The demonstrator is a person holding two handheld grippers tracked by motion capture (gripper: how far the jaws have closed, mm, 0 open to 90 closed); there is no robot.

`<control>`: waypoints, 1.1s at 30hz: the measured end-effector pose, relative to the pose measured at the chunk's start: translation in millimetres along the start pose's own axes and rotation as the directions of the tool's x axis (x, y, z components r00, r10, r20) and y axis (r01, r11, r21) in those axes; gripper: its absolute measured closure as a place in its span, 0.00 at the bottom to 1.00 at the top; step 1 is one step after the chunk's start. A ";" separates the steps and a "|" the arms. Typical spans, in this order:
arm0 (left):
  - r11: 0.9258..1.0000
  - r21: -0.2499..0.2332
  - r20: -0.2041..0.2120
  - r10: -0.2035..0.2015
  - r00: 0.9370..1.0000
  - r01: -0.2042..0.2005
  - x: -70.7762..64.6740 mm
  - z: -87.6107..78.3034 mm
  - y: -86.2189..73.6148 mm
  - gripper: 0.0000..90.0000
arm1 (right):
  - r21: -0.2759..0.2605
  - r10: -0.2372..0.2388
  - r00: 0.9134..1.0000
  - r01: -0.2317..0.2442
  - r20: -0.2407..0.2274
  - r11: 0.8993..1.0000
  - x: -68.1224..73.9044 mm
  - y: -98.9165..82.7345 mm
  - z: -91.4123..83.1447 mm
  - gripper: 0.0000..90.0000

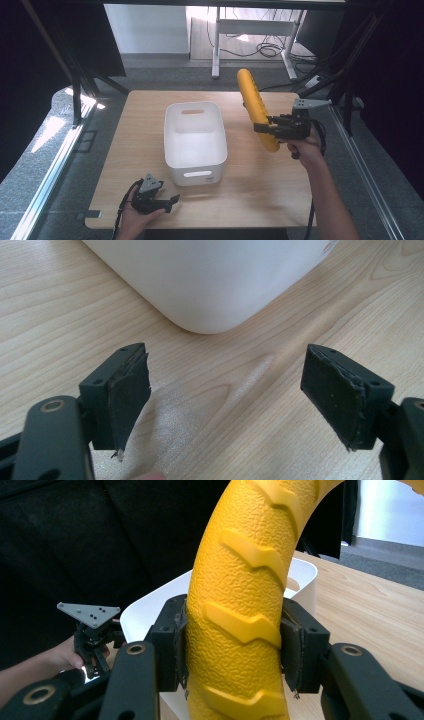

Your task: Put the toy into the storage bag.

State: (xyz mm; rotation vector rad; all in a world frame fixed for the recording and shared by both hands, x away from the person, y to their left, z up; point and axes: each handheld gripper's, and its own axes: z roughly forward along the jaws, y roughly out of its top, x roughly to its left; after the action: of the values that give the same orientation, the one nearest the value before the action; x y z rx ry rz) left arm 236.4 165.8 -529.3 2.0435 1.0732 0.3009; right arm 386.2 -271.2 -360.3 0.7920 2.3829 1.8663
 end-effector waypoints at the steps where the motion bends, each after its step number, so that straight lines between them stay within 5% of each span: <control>1: 1.000 0.000 0.000 0.000 1.000 0.000 0.0 0.0 0.0 0.22 | -0.003 -0.001 1.000 0.001 0.000 1.000 0.6 0.2 0.3 0.58; 33: 1.000 -0.001 -0.003 0.000 1.000 0.000 -0.3 -0.2 0.2 0.22 | -0.062 -0.072 0.994 0.067 -0.077 0.996 35.9 21.4 1.8 0.58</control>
State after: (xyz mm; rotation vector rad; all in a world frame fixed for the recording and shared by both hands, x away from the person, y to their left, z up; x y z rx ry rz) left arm 236.2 165.6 -529.0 2.0427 1.0743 0.3041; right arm 363.6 -252.0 -330.8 0.6337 2.3538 1.9666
